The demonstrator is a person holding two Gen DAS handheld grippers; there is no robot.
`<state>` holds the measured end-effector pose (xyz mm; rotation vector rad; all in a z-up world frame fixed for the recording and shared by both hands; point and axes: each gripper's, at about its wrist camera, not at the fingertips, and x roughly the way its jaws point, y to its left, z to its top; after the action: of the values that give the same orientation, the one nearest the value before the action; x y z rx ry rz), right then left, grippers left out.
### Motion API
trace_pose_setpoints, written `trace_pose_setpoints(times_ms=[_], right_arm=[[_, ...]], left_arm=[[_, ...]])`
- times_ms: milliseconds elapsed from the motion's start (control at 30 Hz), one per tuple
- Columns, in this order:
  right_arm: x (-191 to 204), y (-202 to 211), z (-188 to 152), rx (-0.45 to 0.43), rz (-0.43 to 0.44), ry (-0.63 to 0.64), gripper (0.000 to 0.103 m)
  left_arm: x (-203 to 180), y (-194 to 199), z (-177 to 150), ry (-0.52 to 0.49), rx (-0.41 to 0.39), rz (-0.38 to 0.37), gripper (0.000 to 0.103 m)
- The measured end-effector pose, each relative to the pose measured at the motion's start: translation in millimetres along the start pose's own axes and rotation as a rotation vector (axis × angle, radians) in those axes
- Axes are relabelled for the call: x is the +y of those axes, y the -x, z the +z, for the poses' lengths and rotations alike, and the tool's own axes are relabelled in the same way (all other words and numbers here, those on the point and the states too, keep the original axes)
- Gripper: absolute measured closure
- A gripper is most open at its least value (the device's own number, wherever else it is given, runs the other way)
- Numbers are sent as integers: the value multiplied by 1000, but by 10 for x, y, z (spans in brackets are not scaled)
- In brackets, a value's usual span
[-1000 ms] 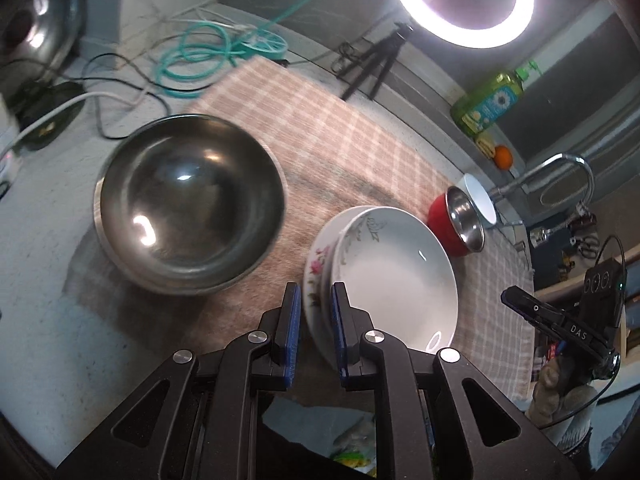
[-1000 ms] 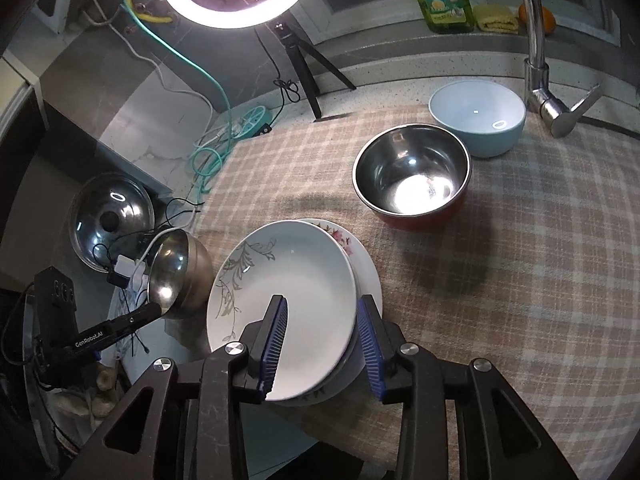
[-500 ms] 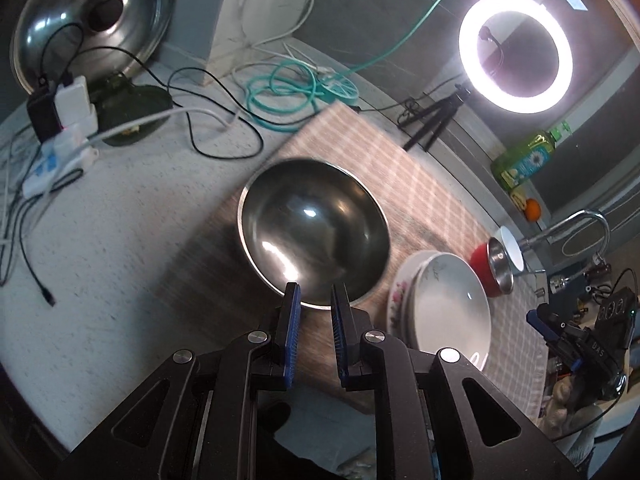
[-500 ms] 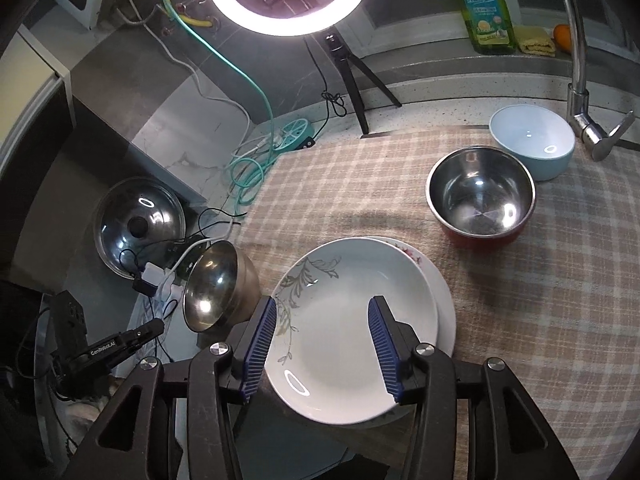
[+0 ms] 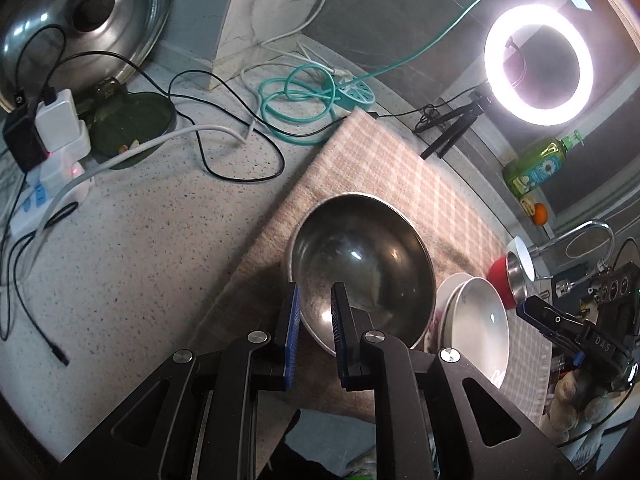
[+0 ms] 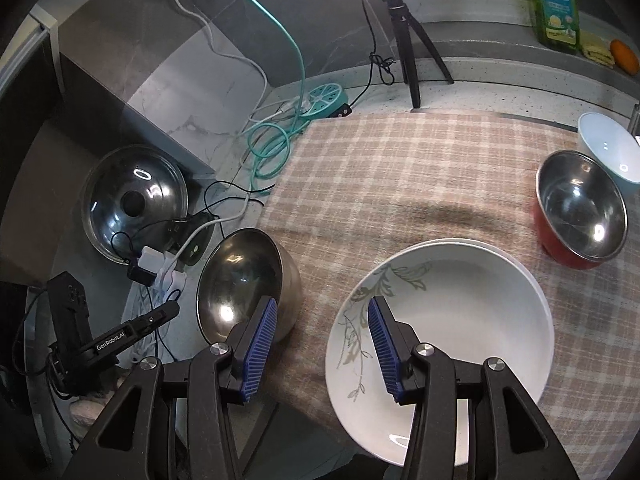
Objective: Organize plates and bowls
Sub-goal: 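Close both grippers on the rim of the large steel bowl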
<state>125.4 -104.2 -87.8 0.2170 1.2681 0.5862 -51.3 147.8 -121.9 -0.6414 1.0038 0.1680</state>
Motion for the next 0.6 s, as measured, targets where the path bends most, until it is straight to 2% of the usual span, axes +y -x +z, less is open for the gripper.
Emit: trace_pose_setpoints(times_ms=[100, 300, 600], right_arm=[[83, -166, 47, 22, 10, -13, 60], [188, -511, 105, 83, 12, -30, 72], [277, -817, 153, 142, 22, -36, 82]], left_arm=[[50, -58, 67, -4, 13, -5, 89], [94, -162, 143, -18, 37, -17, 89], [98, -244, 170, -22, 50, -18, 89]])
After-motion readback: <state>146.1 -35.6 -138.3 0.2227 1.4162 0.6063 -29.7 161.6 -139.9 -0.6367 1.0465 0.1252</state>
